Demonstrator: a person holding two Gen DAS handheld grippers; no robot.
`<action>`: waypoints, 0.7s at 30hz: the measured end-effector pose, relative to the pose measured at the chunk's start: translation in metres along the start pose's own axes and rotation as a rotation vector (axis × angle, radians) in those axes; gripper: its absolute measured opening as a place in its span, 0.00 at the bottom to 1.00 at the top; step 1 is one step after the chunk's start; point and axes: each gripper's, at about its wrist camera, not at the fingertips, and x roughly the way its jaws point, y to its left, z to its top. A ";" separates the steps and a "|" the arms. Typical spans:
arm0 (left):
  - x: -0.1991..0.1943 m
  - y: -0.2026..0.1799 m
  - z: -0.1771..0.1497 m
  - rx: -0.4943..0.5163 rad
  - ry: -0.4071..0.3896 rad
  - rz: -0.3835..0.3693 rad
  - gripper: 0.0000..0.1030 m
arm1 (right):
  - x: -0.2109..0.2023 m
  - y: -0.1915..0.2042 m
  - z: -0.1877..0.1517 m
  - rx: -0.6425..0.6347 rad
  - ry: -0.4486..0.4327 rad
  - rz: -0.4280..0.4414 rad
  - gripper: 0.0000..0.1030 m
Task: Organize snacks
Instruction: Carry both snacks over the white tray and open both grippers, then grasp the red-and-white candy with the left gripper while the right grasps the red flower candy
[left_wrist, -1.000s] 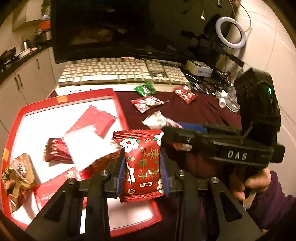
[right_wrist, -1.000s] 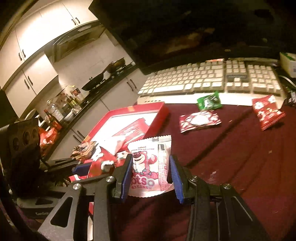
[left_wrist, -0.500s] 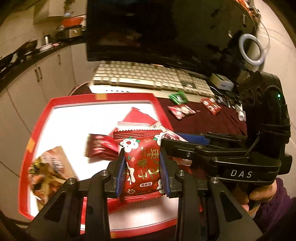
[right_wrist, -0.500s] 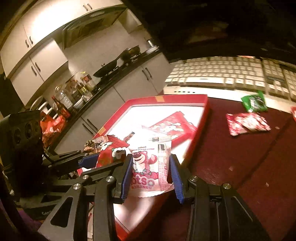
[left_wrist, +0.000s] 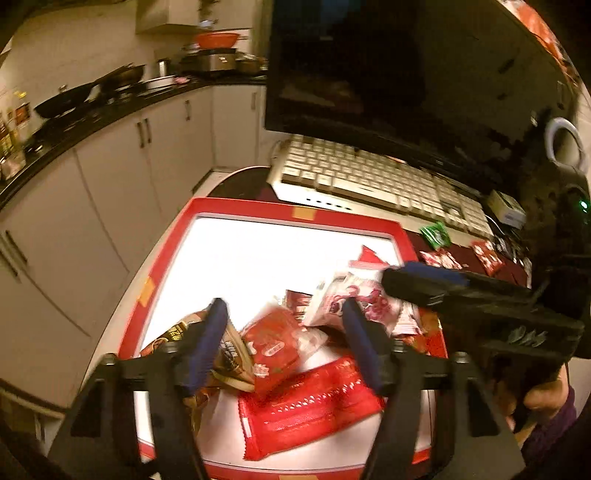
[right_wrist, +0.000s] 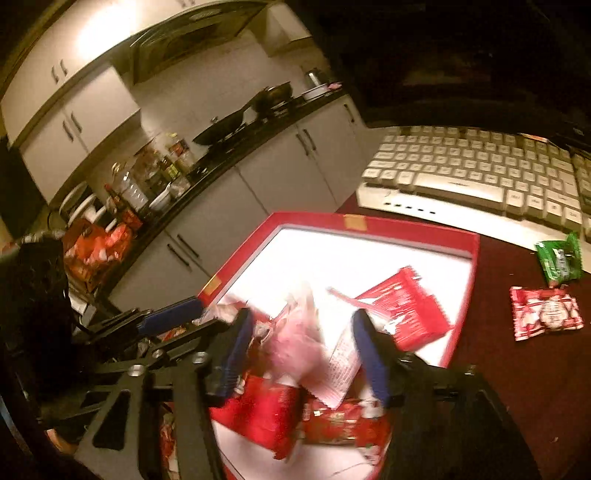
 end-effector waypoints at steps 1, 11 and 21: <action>0.000 0.001 0.000 -0.003 0.002 0.002 0.64 | -0.005 -0.007 0.001 0.013 -0.015 0.003 0.65; 0.011 -0.068 0.015 0.196 0.036 -0.033 0.71 | -0.093 -0.123 0.015 0.133 -0.111 -0.399 0.71; 0.072 -0.184 0.036 0.538 0.072 -0.004 0.72 | -0.111 -0.207 0.006 0.157 -0.039 -0.640 0.72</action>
